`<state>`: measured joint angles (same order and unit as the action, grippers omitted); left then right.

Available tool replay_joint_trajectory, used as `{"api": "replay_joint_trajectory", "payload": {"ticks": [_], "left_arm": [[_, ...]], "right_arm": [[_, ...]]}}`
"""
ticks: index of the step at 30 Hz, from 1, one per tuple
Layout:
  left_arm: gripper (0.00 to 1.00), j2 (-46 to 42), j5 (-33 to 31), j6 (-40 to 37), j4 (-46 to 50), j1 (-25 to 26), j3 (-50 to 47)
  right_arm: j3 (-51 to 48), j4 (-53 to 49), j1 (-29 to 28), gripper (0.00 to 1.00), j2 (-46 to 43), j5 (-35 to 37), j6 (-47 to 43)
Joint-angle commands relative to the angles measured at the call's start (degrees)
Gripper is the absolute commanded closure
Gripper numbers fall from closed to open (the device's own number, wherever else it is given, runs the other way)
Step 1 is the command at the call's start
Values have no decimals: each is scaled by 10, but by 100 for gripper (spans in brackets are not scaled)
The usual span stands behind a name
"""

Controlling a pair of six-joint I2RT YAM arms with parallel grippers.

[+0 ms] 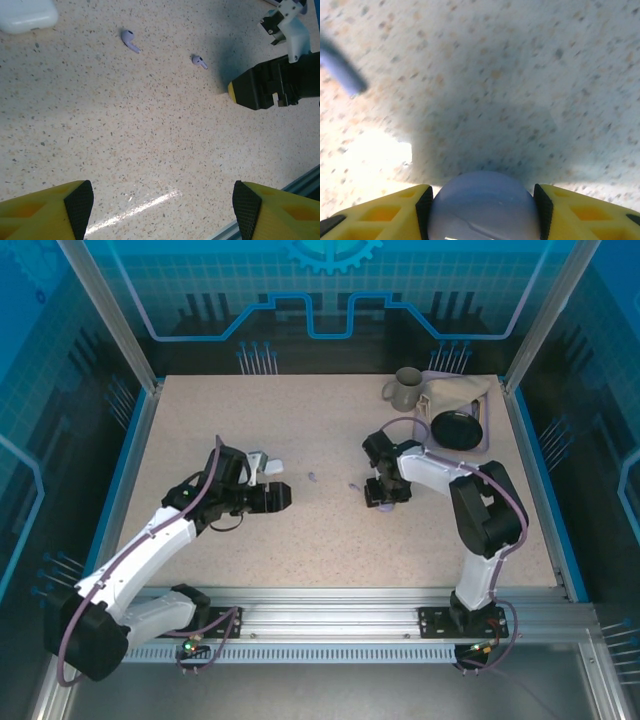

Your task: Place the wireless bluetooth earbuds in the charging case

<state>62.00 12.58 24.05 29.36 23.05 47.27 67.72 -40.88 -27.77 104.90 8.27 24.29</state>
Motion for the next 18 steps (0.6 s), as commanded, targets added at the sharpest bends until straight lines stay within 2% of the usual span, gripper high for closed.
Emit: {"api": "replay_joint_trajectory", "payload": {"ticks": [1,8,18], "left_arm": [[23,10,27,26,-32,6,-22],[23,30,32,55,-63,15,-52],[23,44,31,82,-95,18,-87]], "right_arm": [[-14,15,-29,45,-26,-20,33],[7,24,-97,45,-13,0,70],[75,27,-165,45,50,2,98]]}}
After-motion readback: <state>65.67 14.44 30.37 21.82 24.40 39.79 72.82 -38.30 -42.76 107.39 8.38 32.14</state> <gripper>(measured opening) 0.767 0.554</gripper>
